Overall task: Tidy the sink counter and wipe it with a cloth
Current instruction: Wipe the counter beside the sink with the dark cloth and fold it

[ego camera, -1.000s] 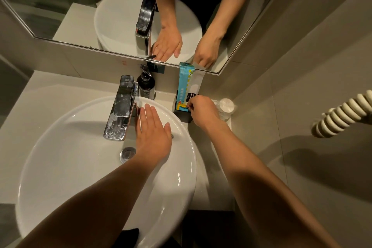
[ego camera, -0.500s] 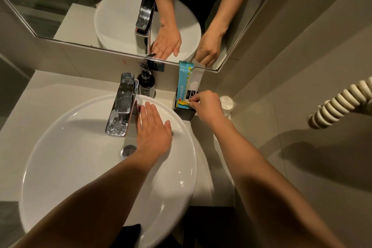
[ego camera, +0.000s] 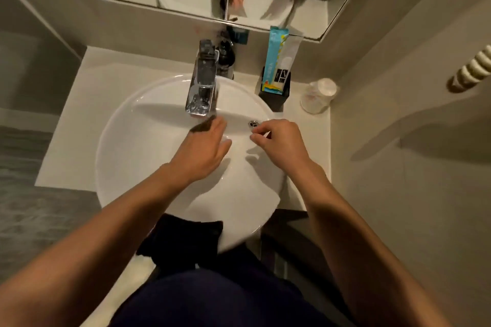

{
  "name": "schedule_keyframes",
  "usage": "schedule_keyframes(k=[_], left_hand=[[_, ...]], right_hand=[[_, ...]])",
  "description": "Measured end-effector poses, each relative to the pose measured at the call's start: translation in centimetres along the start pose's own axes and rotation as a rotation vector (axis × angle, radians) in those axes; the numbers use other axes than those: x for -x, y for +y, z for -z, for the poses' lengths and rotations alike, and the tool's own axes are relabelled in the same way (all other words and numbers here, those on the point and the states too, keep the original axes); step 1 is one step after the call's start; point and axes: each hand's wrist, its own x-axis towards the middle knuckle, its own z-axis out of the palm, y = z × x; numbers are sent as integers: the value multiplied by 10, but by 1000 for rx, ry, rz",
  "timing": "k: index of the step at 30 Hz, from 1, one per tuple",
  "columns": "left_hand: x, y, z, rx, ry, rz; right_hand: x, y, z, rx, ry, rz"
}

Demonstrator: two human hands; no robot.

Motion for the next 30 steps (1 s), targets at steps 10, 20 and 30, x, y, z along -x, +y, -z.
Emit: schedule_keyframes(k=[10, 20, 30], left_hand=[[132, -62, 1, 69, -442, 181], [152, -70, -19, -349, -519, -87], [159, -74, -9, -83, -424, -16]], right_hand=[[95, -24, -87, 98, -511, -101], [106, -34, -127, 243, -725, -205], [116, -48, -106, -40, -590, -257]])
